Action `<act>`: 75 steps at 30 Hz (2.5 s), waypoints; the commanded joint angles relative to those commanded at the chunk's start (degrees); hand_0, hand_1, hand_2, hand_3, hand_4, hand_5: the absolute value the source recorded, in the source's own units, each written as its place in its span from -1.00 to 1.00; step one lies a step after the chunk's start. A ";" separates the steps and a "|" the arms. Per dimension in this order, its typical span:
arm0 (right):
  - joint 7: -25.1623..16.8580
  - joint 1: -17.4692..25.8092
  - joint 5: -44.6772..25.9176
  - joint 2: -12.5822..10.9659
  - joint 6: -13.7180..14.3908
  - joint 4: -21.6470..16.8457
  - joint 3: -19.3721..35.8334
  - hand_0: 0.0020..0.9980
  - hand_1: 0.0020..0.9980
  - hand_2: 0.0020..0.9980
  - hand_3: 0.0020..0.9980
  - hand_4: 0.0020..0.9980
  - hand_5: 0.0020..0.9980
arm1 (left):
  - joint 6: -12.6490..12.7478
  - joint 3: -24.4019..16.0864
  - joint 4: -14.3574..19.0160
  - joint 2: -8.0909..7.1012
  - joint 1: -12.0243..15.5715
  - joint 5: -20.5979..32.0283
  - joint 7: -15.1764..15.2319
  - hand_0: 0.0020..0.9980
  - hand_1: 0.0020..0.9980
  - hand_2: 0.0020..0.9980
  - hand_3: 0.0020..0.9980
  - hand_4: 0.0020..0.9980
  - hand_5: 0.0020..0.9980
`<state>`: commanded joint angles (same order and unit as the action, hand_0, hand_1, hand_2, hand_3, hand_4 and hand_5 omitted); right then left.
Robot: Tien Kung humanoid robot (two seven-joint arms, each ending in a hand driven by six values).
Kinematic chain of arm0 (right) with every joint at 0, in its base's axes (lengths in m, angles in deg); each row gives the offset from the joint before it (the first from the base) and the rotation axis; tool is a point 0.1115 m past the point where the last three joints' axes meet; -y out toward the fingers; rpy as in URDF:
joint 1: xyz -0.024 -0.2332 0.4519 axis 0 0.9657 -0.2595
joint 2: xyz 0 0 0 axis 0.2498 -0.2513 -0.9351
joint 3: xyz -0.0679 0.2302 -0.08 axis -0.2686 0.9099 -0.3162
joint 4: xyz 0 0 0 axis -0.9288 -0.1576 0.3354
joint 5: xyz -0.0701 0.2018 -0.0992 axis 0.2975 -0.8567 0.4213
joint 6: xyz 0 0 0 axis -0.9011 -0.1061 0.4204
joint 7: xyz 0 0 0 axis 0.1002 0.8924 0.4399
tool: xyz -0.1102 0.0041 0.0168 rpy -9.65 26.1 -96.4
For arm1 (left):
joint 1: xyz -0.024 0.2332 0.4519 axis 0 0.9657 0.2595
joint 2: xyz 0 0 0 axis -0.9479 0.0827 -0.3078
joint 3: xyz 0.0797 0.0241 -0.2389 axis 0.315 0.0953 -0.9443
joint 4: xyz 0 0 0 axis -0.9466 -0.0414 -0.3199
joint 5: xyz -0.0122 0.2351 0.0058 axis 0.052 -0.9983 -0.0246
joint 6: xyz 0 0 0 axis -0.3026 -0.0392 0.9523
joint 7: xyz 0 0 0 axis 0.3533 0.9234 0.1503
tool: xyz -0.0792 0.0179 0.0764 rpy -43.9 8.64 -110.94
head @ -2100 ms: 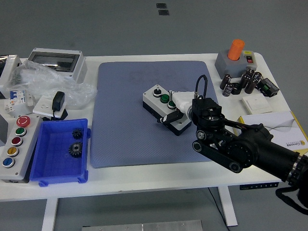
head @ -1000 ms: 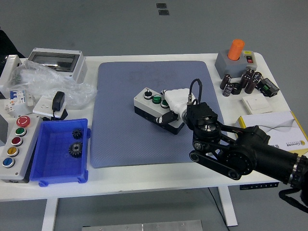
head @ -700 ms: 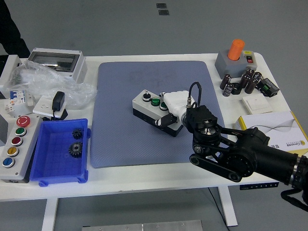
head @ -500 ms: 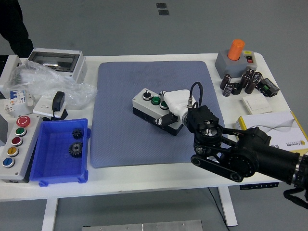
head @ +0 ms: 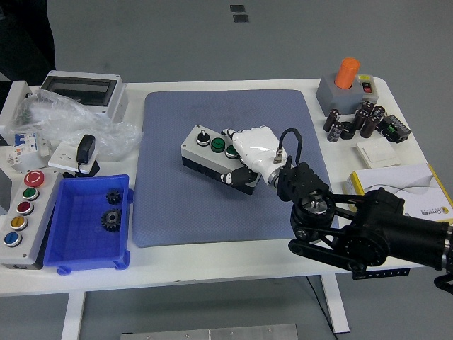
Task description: Pick up the button,place it on the desk,press the button,press the button
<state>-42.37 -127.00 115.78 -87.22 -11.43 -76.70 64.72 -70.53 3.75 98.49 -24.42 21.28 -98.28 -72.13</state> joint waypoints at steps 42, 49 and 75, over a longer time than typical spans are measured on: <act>-17.63 -0.57 5.65 -1.41 -0.40 7.60 -0.88 0.08 0.23 0.27 -0.12 -0.38 -1.00 | -0.23 1.13 -0.03 0.08 0.17 0.85 0.00 0.35 0.36 0.34 0.32 0.50 -0.18; -17.08 -0.50 4.86 -1.39 -1.01 7.98 -1.51 0.15 0.29 0.37 -0.07 -0.38 -1.00 | -0.37 1.20 -0.05 0.00 0.15 0.94 -0.08 0.35 0.36 0.34 0.32 0.50 -0.18; -15.02 -0.94 -5.54 -4.19 2.05 1.83 -2.56 0.17 0.30 0.88 1.00 0.39 -0.93 | -0.84 2.12 -0.07 -0.04 0.54 1.78 -0.15 0.35 0.36 0.34 0.32 0.50 -0.18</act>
<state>-57.39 -127.94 110.24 -91.41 -9.38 -74.87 62.16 -71.37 5.87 98.42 -24.46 21.82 -96.50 -72.28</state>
